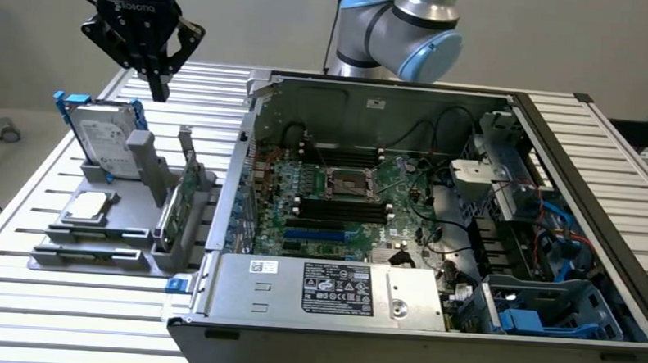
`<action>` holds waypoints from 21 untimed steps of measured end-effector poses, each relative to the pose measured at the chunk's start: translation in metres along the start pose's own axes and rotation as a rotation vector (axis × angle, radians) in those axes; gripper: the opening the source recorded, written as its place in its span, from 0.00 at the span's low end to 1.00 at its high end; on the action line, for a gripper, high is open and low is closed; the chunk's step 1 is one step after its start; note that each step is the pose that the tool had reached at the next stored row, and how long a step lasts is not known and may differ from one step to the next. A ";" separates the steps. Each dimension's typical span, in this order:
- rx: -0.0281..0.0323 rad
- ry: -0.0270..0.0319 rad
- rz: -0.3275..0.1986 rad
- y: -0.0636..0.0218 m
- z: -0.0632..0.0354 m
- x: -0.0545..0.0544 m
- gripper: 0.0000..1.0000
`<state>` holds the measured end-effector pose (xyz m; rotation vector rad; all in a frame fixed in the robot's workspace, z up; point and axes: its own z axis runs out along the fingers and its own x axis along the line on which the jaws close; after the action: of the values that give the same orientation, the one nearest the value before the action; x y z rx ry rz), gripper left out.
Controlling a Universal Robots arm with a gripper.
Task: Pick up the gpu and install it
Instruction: 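Pick up the gpu and move the gpu toward the slot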
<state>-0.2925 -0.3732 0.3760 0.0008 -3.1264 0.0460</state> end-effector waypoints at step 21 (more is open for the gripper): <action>0.0003 0.0009 -0.002 -0.0298 0.0219 0.000 0.36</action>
<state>-0.2931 -0.4036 0.3550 0.0036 -3.1255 0.0465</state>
